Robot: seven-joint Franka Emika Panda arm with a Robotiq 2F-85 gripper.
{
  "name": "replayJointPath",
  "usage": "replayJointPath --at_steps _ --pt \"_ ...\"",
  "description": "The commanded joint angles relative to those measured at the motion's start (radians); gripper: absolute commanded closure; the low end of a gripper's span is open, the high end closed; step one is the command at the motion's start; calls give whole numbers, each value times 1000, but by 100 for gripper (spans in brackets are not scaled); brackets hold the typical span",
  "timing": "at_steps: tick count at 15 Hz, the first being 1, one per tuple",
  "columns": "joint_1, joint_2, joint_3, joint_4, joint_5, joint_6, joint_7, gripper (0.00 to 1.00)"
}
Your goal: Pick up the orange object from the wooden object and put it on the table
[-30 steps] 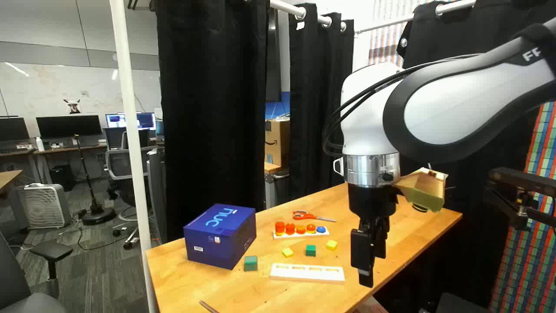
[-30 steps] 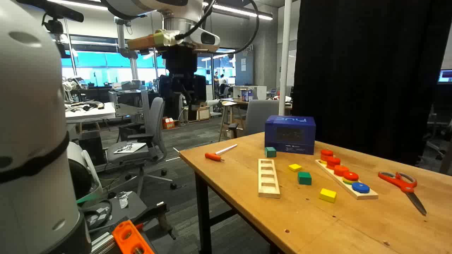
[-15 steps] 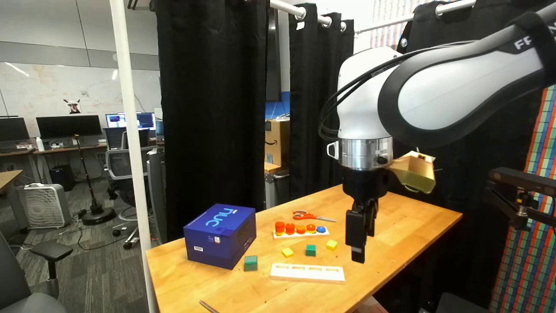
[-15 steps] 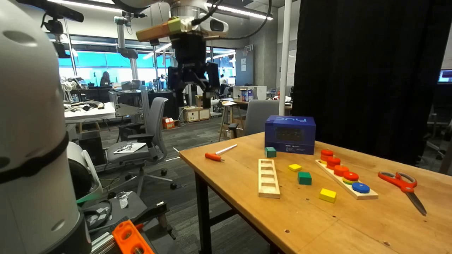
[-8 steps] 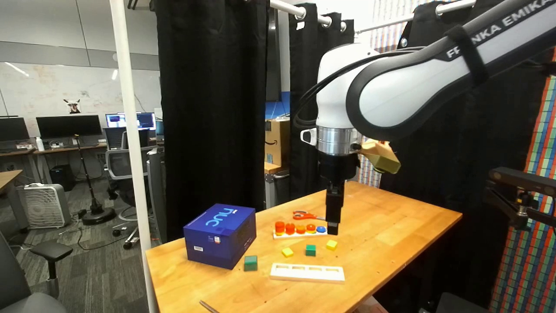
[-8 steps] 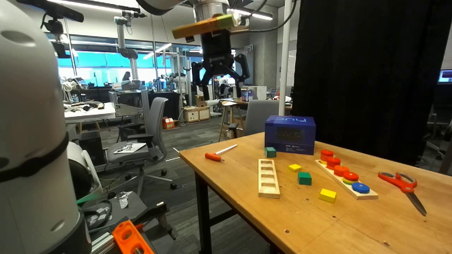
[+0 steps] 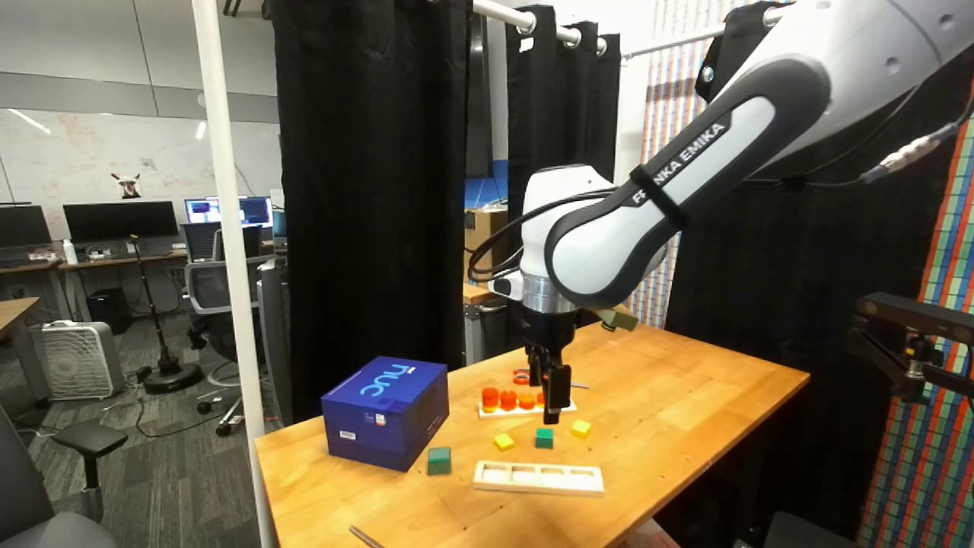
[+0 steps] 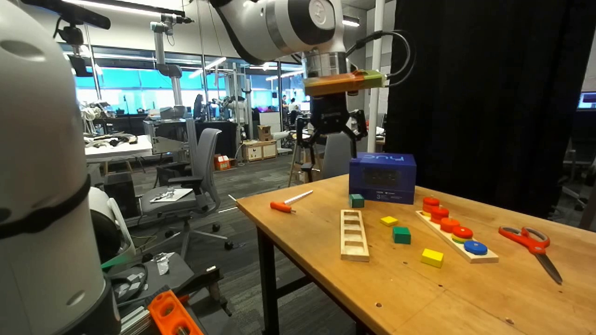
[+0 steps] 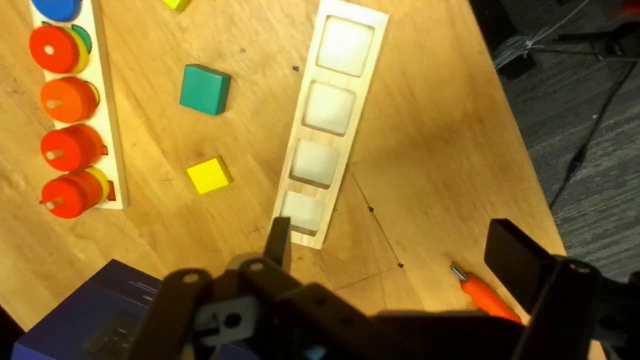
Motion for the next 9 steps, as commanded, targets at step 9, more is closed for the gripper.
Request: replayJointPath --at_steps 9 --pt "-174 487 20 477 -10 27 -128 0"
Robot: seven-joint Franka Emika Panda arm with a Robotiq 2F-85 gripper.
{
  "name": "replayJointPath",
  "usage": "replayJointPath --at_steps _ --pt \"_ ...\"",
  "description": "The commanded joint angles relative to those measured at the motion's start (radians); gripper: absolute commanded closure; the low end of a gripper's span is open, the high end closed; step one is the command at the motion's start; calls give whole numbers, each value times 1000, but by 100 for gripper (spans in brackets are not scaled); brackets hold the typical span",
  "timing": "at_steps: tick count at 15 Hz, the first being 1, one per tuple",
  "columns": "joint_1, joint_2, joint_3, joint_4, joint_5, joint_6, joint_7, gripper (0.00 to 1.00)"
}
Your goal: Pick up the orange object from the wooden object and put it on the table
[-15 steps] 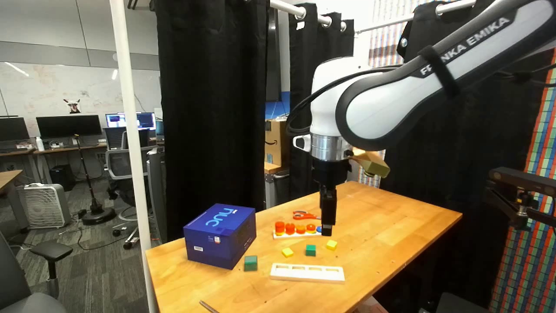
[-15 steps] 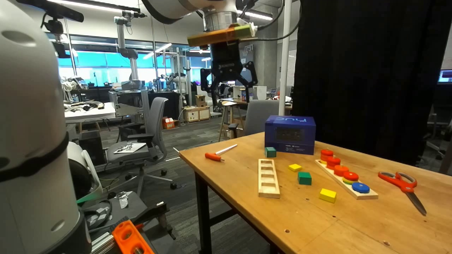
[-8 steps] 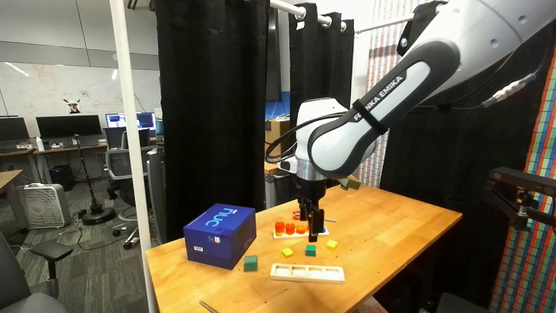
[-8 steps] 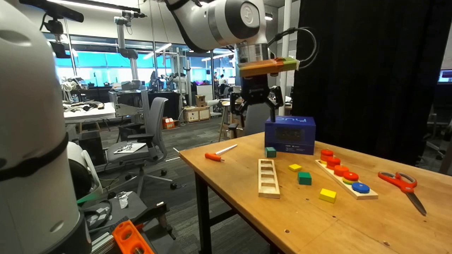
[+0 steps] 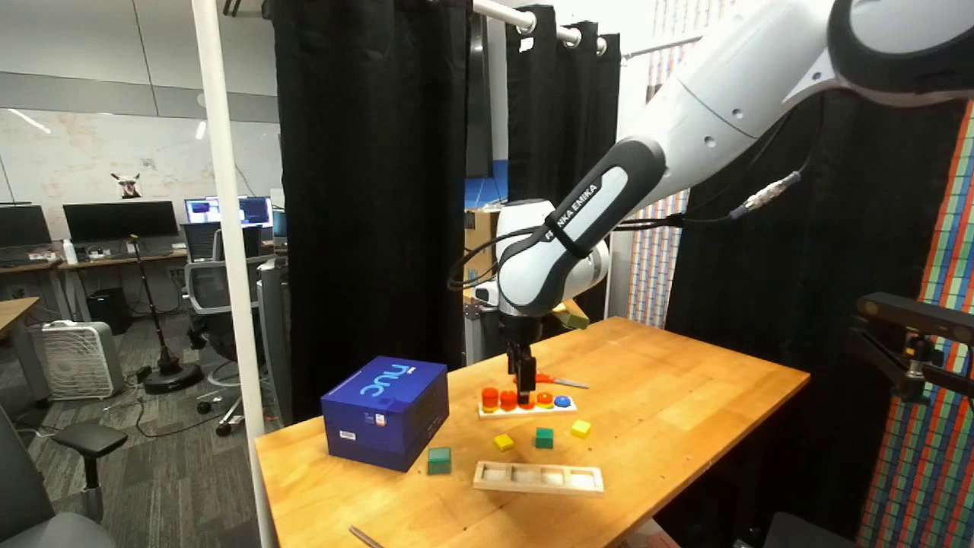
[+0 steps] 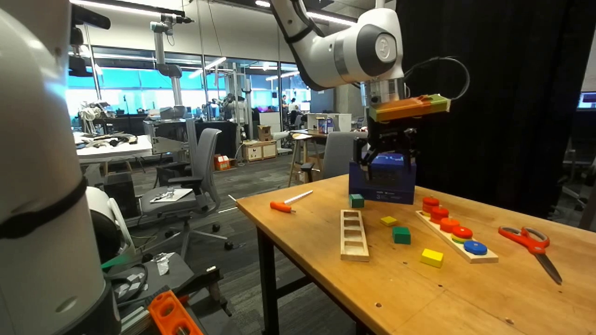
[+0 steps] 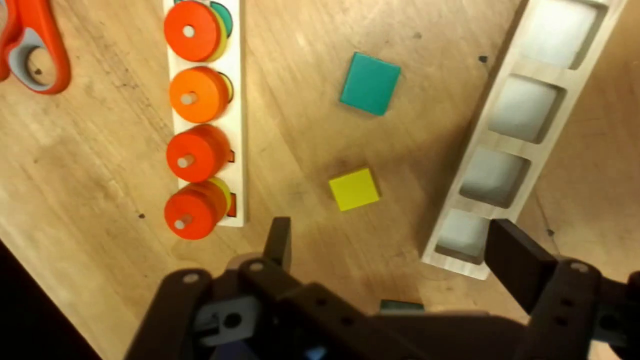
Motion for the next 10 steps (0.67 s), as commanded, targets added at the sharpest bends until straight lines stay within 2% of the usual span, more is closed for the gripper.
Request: replayJointPath --at_steps 1,10 --pt "-47 143 24 179 -13 -41 1 0" --pt "-91 342 48 452 -13 -172 14 0"
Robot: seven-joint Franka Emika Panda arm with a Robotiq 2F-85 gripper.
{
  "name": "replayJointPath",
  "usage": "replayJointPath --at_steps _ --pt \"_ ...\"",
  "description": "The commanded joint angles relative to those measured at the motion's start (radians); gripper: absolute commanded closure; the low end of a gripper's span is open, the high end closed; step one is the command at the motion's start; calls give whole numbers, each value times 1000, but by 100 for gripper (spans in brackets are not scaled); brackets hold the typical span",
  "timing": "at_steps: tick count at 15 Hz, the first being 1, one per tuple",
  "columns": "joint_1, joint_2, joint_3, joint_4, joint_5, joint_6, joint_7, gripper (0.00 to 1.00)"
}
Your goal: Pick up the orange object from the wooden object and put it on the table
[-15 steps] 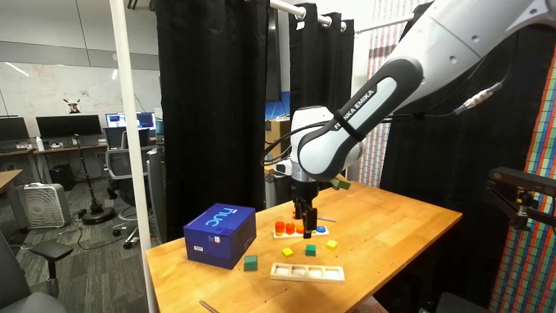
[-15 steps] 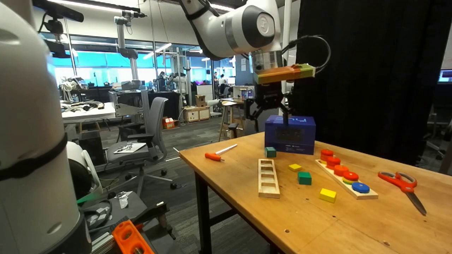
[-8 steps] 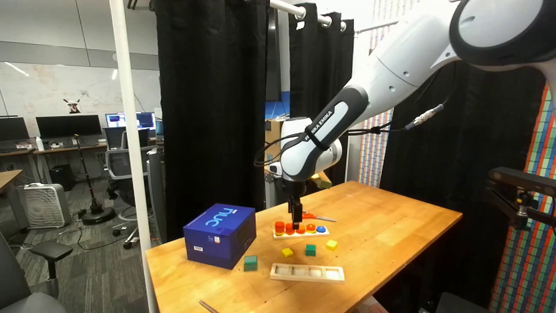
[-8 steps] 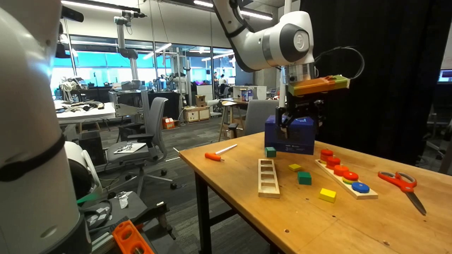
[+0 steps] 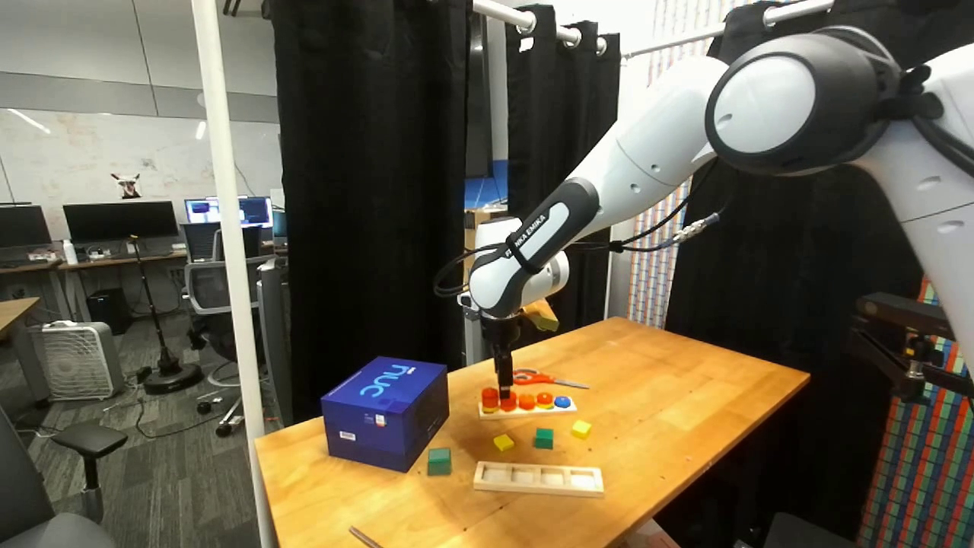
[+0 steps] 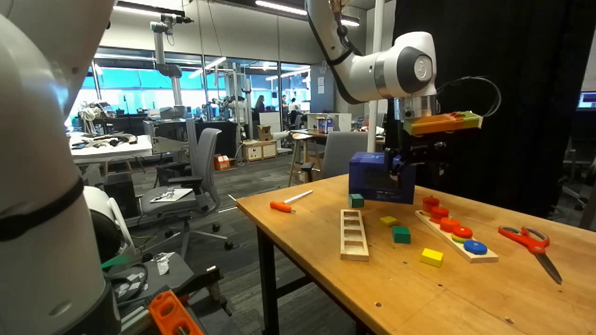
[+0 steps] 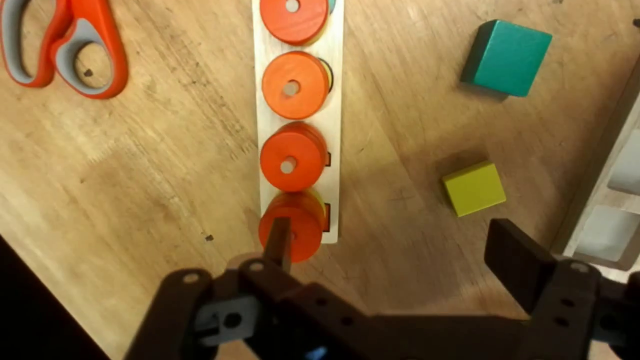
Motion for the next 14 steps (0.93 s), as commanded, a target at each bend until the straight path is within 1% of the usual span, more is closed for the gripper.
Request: replayJointPath --at_steps 1,8,14 --pt "-23 83 24 130 -11 -67 9 0" --pt "-44 186 34 243 -9 -128 3 0" --pt "-53 236 36 316 -10 -169 -1 0"
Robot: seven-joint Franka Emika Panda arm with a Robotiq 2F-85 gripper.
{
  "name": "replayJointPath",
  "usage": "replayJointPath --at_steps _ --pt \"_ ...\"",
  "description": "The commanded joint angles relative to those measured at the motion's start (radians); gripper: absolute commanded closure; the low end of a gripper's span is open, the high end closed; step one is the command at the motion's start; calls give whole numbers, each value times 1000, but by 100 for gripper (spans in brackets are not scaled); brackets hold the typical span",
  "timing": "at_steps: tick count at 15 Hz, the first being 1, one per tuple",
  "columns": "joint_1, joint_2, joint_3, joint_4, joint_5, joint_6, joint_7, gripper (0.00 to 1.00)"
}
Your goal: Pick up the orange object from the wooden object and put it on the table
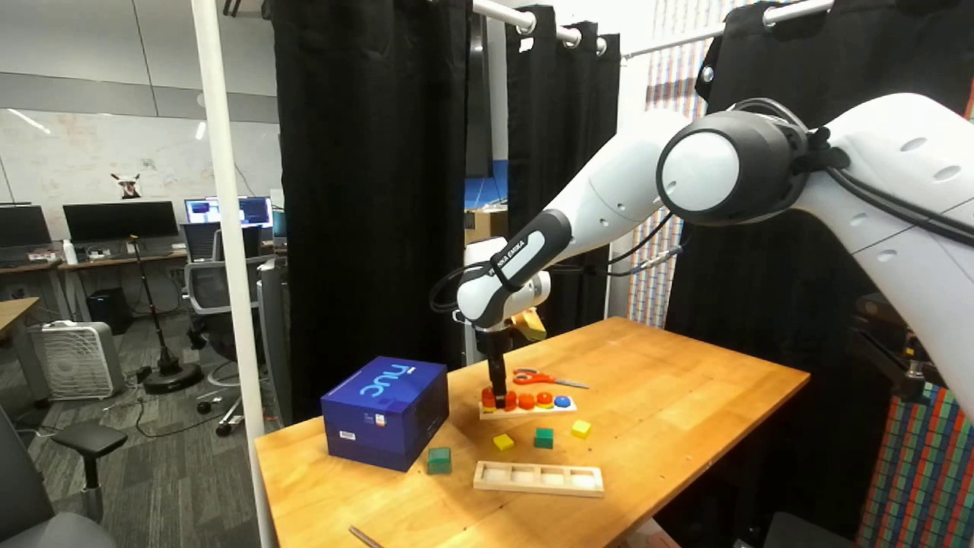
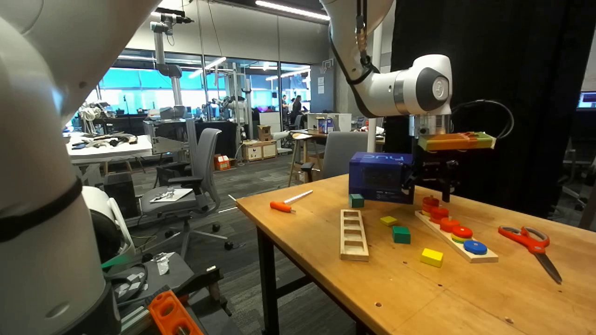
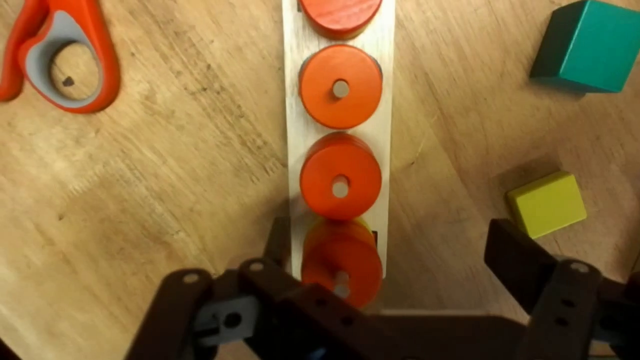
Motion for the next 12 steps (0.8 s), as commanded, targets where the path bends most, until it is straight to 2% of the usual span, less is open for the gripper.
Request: replayJointPath --at_steps 1,12 --pt "-18 44 21 92 -8 -52 -2 0" --pt "-27 104 37 197 1 -95 -9 0"
